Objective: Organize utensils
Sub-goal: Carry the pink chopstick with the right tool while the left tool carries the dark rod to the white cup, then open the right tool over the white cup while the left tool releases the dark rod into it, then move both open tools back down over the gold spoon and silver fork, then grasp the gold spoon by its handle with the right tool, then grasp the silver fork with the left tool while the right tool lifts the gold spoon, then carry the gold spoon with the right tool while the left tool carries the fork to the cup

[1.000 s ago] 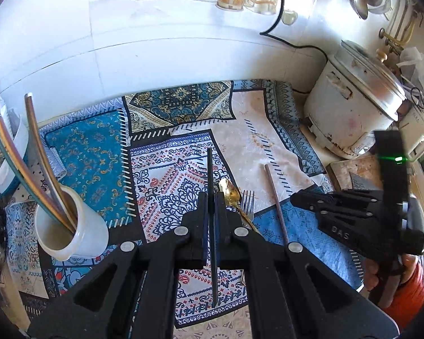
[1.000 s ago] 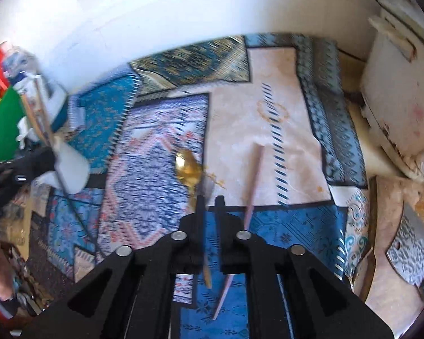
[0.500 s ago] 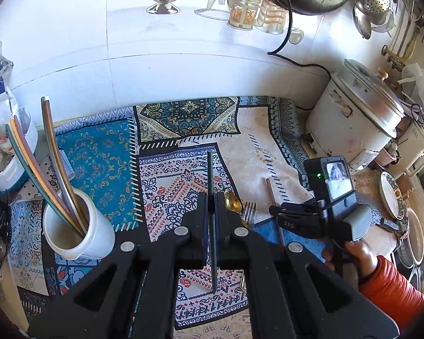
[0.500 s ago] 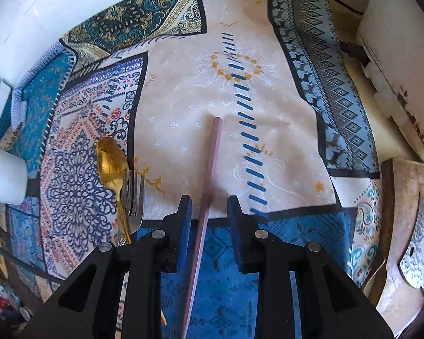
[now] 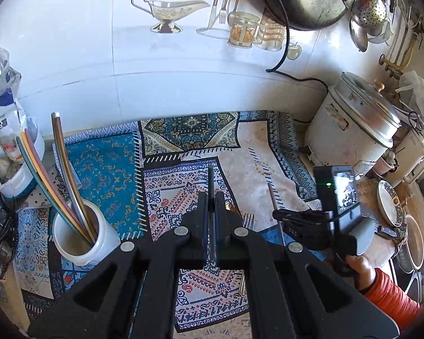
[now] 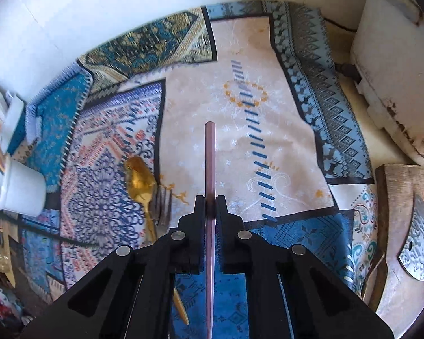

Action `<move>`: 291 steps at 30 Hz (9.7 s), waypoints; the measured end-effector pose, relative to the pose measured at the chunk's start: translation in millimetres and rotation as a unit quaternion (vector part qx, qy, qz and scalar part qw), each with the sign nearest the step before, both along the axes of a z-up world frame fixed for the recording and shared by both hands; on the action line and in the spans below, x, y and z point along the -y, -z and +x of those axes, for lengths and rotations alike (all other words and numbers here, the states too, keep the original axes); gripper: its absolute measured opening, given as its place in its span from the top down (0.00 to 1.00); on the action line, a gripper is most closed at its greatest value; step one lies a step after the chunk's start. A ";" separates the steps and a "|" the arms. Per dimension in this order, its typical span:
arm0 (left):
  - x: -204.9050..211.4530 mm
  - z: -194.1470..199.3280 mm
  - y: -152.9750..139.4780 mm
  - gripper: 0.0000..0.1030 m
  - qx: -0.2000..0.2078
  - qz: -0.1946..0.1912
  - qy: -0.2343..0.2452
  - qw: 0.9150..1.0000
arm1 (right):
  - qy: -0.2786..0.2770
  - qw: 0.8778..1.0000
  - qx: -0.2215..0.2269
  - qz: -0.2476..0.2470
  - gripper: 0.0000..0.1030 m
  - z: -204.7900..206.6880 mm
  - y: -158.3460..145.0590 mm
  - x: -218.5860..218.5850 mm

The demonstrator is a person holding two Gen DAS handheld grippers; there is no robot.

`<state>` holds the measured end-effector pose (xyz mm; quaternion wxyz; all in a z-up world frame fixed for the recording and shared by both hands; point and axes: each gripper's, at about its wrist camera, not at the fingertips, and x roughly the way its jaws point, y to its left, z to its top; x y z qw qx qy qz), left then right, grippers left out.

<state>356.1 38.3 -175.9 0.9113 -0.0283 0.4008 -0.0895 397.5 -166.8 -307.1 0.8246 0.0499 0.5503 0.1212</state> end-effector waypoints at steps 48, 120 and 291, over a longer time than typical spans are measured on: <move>-162.7 -45.1 -98.7 0.98 0.112 0.012 -0.106 0.988 | -0.188 0.945 0.253 0.091 0.95 -63.9 -209.9 -200.9; 4.4 38.2 60.9 0.52 -0.106 0.026 -0.005 0.994 | -0.080 0.996 0.024 -0.030 0.73 -22.0 -38.4 -18.4; -182.5 -14.1 -9.6 0.79 -0.005 0.010 -0.130 0.991 | -0.204 0.957 0.181 0.098 0.71 -33.4 -157.4 -238.1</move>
